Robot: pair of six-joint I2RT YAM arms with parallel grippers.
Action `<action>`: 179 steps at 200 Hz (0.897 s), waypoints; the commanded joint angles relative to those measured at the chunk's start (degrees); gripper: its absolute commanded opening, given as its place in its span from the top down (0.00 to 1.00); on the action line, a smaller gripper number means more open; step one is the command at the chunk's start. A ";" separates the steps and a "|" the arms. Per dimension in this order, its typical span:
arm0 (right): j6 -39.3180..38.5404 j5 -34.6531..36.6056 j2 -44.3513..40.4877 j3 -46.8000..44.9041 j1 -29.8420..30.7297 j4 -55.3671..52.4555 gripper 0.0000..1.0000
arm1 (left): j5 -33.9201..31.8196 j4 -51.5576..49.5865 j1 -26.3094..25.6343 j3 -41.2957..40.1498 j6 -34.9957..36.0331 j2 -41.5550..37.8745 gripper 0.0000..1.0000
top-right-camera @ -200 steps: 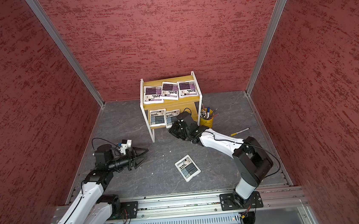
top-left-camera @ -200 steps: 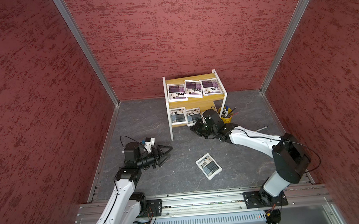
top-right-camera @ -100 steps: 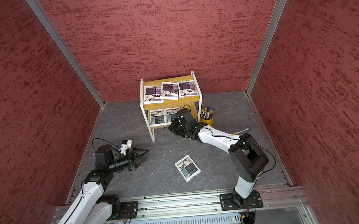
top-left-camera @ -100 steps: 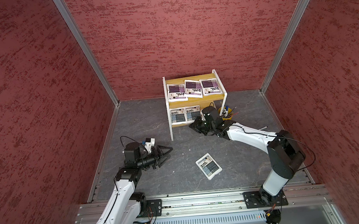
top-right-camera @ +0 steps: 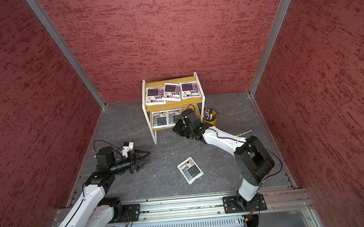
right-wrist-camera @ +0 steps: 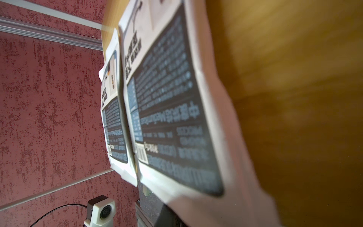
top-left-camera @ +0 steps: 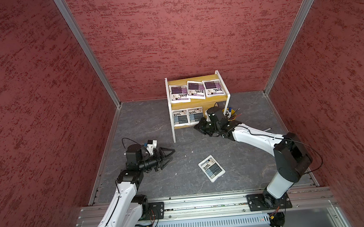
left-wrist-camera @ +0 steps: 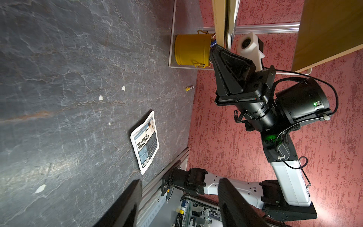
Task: Place the bagged coffee beans on the shelf by color
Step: Place the bagged coffee beans on the shelf.
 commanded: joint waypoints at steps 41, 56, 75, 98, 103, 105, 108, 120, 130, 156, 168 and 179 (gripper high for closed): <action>-4.57 1.77 0.41 5.19 -1.74 -4.60 0.93 | 1.20 0.22 0.49 -0.34 0.98 -0.69 0.35; -5.31 2.13 0.32 5.47 -1.97 -5.53 0.93 | 1.28 0.36 0.47 -0.25 0.97 -0.55 0.35; -6.49 2.46 0.23 5.94 -2.21 -6.69 0.93 | 1.25 0.63 0.47 -0.17 1.01 -0.41 0.35; -7.96 2.51 0.65 6.87 -2.31 -8.53 0.93 | 1.36 0.70 0.47 -0.12 0.87 -0.37 0.35; -7.97 2.46 0.65 6.87 -2.31 -8.49 0.93 | 1.42 0.67 0.47 -0.08 0.92 -0.37 0.35; -7.95 2.43 0.63 6.87 -2.31 -8.46 0.93 | 1.36 0.65 0.49 -0.10 0.92 -0.40 0.35; -7.97 2.42 0.58 6.87 -2.33 -8.45 0.93 | 1.42 0.69 0.47 -0.15 0.92 -0.42 0.35; -8.20 2.43 0.61 6.94 -2.31 -8.53 0.93 | 1.31 0.68 0.49 -0.17 0.88 -0.41 0.35; -8.55 2.41 0.64 7.09 -2.31 -8.75 0.93 | 1.34 0.67 0.50 -0.12 0.89 -0.42 0.35; -9.16 2.09 0.26 7.07 -2.31 -9.32 0.93 | 1.37 0.66 0.46 -0.03 0.92 -0.24 0.35; -9.10 1.81 -0.34 6.26 -2.27 -9.26 0.93 | 1.21 0.82 0.42 -0.08 0.91 -0.15 0.35; -8.80 1.45 -1.30 4.91 -2.18 -8.85 0.93 | 1.00 0.79 0.25 -0.08 0.98 -0.12 0.35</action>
